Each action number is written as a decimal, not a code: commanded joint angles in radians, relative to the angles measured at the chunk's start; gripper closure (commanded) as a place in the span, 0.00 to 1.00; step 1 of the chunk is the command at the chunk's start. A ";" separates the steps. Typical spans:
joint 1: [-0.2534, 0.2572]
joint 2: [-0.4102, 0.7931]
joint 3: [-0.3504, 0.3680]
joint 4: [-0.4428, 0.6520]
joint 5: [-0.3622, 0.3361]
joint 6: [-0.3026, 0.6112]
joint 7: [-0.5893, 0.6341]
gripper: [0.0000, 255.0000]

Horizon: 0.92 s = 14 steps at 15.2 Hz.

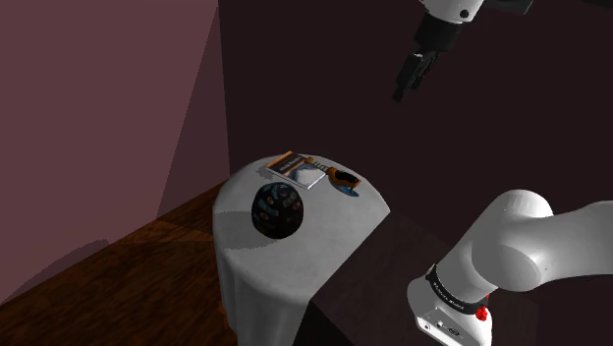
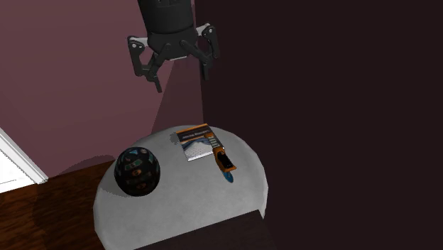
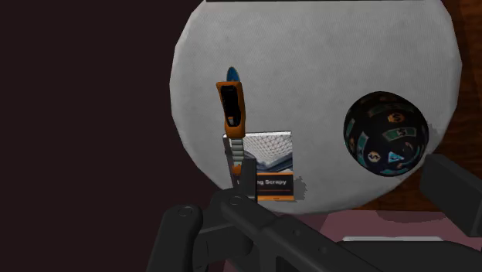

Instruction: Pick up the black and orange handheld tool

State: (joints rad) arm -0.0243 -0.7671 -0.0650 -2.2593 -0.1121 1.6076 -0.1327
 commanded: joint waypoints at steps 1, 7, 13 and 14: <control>0.000 0.000 0.000 0.000 0.000 0.000 0.000 0.00; -0.013 0.110 -0.039 -0.093 -0.015 0.181 -0.001 0.00; -0.024 0.264 -0.079 -0.143 -0.023 0.361 -0.005 0.00; -0.025 0.294 -0.086 -0.147 -0.024 0.391 -0.006 0.00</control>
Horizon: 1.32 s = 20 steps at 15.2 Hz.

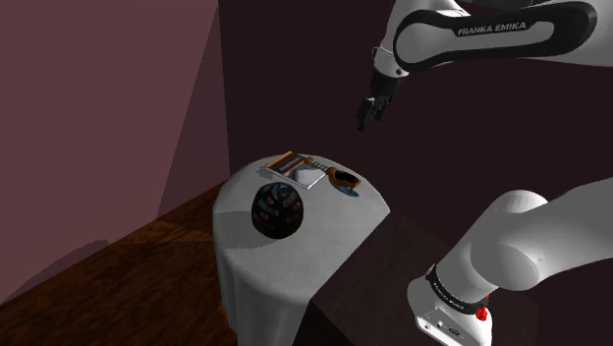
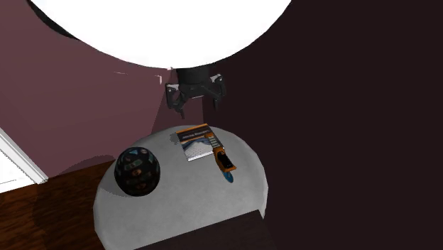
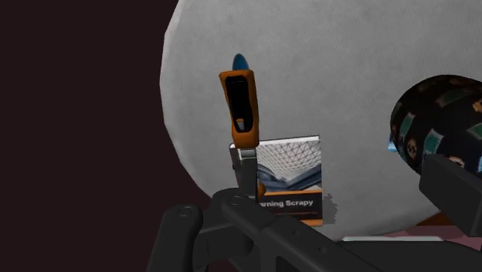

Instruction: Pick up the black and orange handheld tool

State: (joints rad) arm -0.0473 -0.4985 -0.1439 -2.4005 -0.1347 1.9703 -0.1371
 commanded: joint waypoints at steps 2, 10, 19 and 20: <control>-0.005 0.087 -0.020 -0.010 0.000 0.086 -0.005 0.00; -0.011 0.368 -0.068 0.025 0.032 0.300 -0.033 0.00; -0.038 0.719 -0.084 0.158 0.130 0.475 -0.098 0.00; -0.044 0.758 -0.082 0.179 0.143 0.489 -0.106 0.00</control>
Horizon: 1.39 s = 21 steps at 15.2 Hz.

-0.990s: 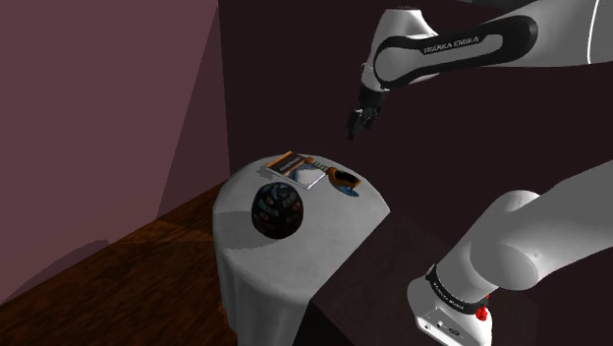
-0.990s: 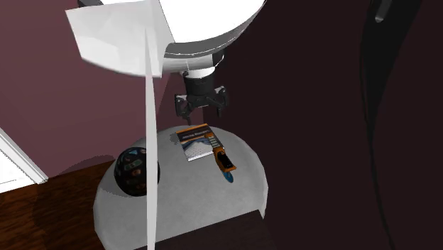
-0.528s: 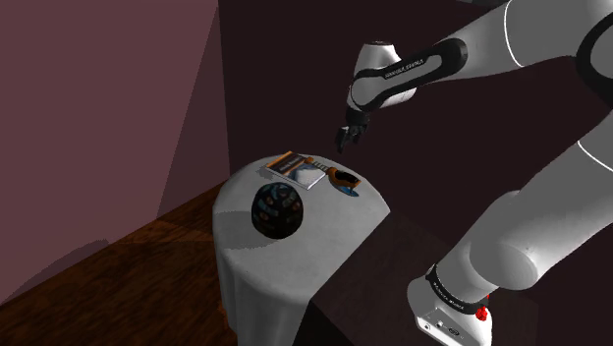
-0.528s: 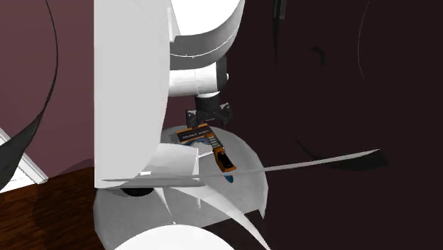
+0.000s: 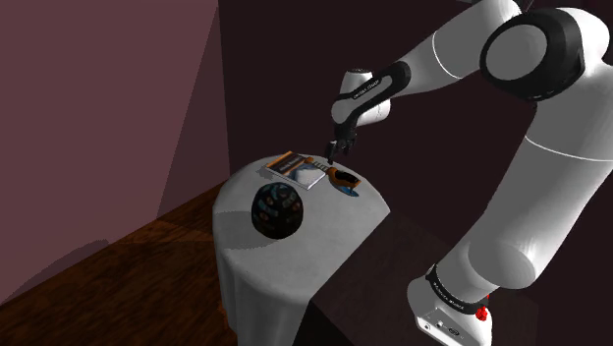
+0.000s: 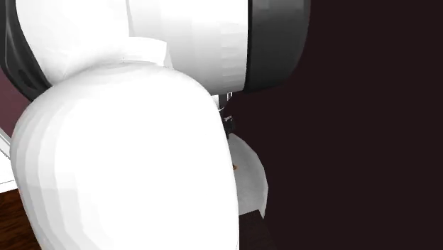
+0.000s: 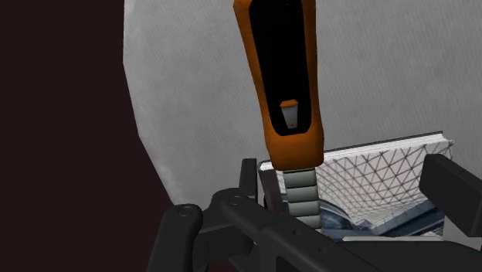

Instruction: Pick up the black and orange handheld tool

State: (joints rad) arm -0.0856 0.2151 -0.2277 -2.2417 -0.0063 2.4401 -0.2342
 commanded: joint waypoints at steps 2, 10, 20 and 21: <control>-0.019 0.124 0.008 0.065 0.038 0.043 -0.023 0.00; -0.040 0.245 0.027 0.102 0.071 0.120 -0.041 0.00; -0.043 0.264 0.032 0.105 0.075 0.136 -0.043 1.00; -0.043 0.264 0.031 0.104 0.075 0.136 -0.043 1.00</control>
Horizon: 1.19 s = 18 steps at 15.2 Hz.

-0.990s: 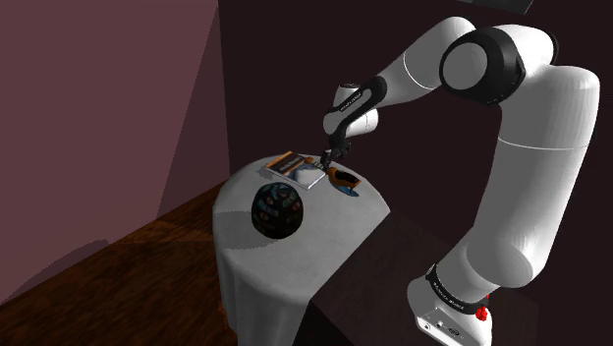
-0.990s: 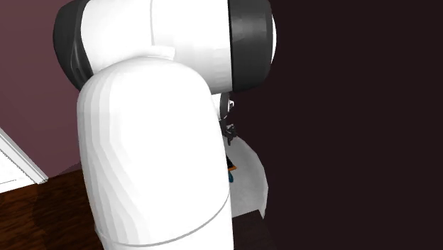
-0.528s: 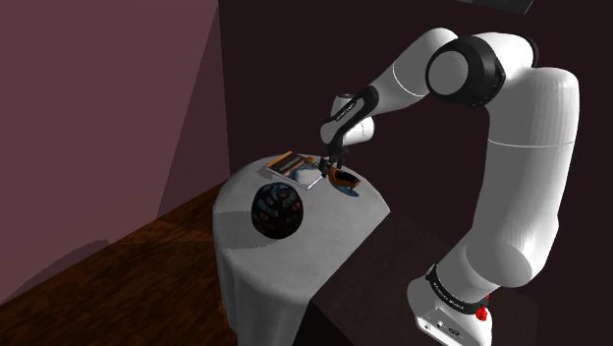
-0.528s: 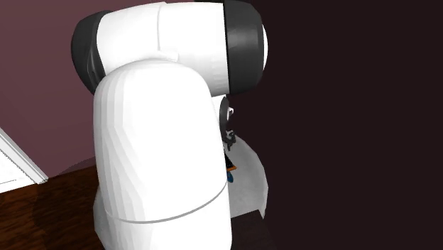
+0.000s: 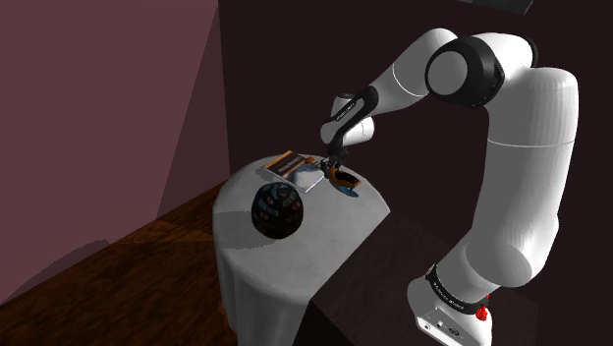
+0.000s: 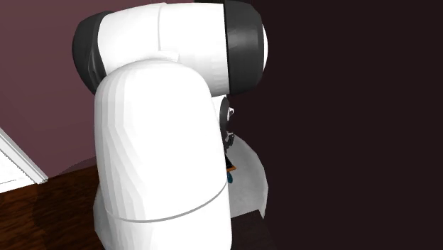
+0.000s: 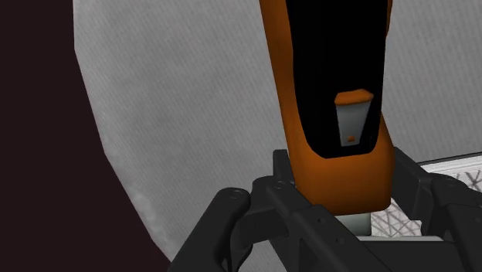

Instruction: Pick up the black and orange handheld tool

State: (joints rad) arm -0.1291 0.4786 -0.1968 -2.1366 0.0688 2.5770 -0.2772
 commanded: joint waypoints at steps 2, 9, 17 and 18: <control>0.000 0.000 0.000 0.000 0.000 -0.001 0.000 1.00; 0.013 -0.081 -0.016 -0.008 -0.021 -0.074 0.011 1.00; 0.024 -0.167 -0.030 -0.003 -0.046 -0.163 0.024 1.00; 0.024 -0.168 -0.030 -0.003 -0.046 -0.164 0.024 1.00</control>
State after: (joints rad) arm -0.1060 0.3179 -0.2254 -2.1396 0.0250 2.4200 -0.2538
